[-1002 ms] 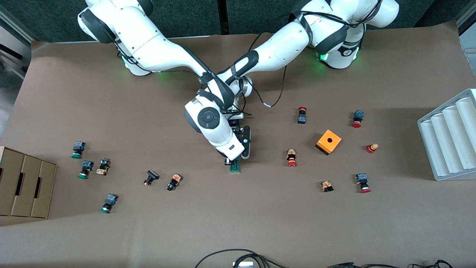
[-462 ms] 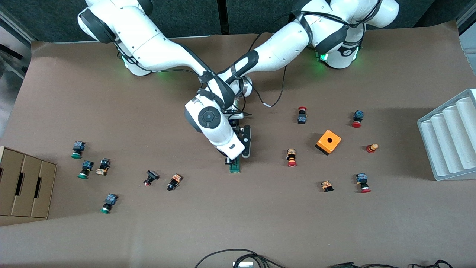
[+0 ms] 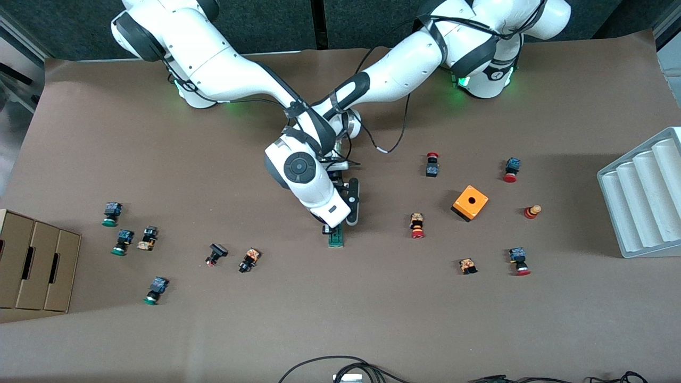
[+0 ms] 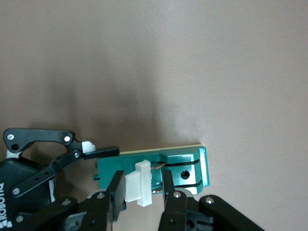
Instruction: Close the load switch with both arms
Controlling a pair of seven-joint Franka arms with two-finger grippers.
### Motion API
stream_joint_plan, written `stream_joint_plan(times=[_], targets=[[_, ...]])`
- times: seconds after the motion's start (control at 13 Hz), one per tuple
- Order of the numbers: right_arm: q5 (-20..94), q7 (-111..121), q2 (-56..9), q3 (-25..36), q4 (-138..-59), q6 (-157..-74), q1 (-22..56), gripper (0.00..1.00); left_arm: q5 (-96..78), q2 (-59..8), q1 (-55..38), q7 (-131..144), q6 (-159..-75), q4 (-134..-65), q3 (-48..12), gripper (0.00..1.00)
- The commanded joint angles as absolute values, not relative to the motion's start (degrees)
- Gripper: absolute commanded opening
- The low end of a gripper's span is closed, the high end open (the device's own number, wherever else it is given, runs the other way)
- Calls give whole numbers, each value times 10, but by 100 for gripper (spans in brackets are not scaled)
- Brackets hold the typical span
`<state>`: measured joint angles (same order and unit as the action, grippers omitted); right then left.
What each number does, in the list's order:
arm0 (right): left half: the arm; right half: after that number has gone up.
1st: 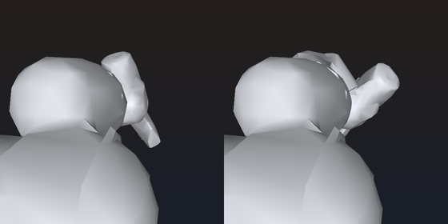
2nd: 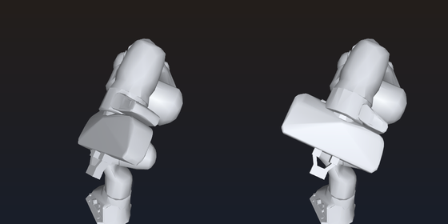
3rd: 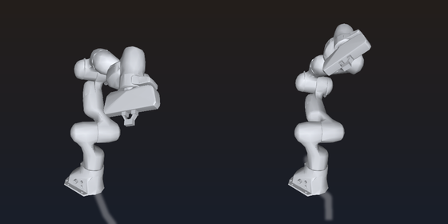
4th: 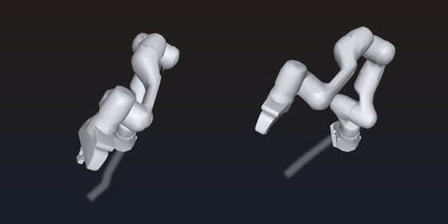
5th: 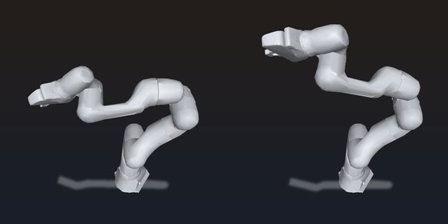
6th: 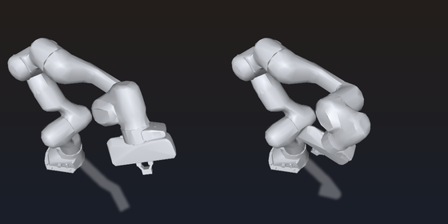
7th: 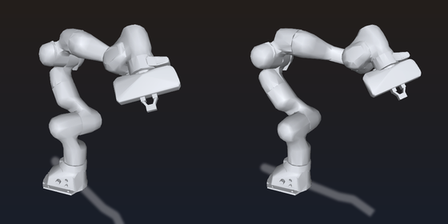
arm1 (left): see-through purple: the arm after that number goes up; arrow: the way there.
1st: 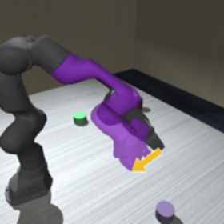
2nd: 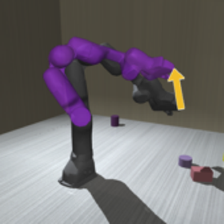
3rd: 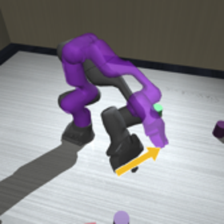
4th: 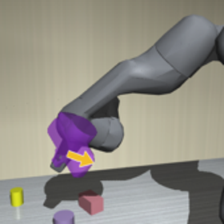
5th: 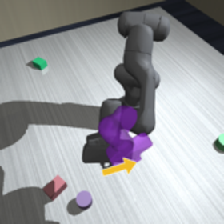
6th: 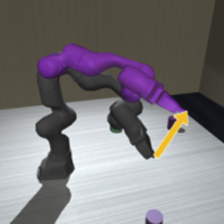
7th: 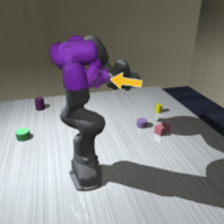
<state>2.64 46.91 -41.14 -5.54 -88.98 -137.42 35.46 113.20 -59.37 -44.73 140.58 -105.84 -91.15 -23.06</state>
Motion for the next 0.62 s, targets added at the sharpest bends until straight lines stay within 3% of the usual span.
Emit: stream_joint_plan(times=[0.0,0.54], targets=[[3,486,-432,-34,-876,-1414,345,36,1137,-599,-454,1401,-1052,-907,-227,64],[3,492,-432,-33,-873,-1414,344,35,1137,-599,-454,1401,-1052,-907,-228,64]])
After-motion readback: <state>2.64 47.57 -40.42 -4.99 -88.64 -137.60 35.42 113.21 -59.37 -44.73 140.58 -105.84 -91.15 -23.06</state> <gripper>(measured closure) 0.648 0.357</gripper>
